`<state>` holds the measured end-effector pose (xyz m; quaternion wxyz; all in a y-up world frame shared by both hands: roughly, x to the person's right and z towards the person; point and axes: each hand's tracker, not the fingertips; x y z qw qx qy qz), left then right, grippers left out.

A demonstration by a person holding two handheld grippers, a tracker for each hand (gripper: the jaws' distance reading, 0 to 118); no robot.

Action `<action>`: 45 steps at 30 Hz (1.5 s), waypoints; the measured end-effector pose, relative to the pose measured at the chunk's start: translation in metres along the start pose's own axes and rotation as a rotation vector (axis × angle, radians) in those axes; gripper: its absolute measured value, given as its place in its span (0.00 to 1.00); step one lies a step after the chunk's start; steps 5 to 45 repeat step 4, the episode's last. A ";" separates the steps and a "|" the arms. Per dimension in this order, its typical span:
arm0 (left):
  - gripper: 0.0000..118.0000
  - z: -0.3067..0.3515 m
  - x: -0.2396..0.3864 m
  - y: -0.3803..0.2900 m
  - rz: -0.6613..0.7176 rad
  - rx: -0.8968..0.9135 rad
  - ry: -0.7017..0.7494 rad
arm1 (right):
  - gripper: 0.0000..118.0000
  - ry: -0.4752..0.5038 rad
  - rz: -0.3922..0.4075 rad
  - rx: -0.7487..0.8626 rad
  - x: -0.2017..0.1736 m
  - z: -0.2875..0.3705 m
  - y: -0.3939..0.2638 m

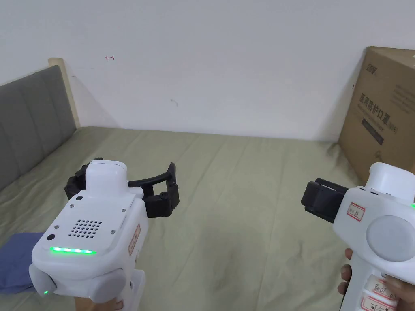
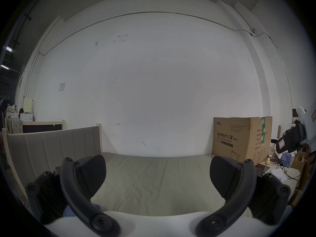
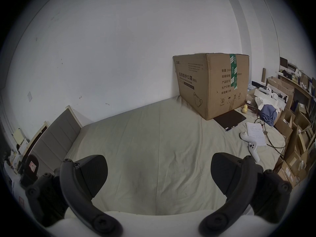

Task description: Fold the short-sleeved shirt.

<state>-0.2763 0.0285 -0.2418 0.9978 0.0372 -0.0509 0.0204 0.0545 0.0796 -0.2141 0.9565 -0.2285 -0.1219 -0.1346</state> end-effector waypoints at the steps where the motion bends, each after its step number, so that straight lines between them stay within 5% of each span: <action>1: 1.00 0.000 0.000 0.000 0.001 0.000 -0.001 | 1.00 -0.003 0.009 0.004 -0.001 0.000 0.000; 45: 1.00 0.000 0.000 0.000 -0.003 0.000 -0.001 | 1.00 0.002 0.039 0.019 -0.003 0.001 -0.001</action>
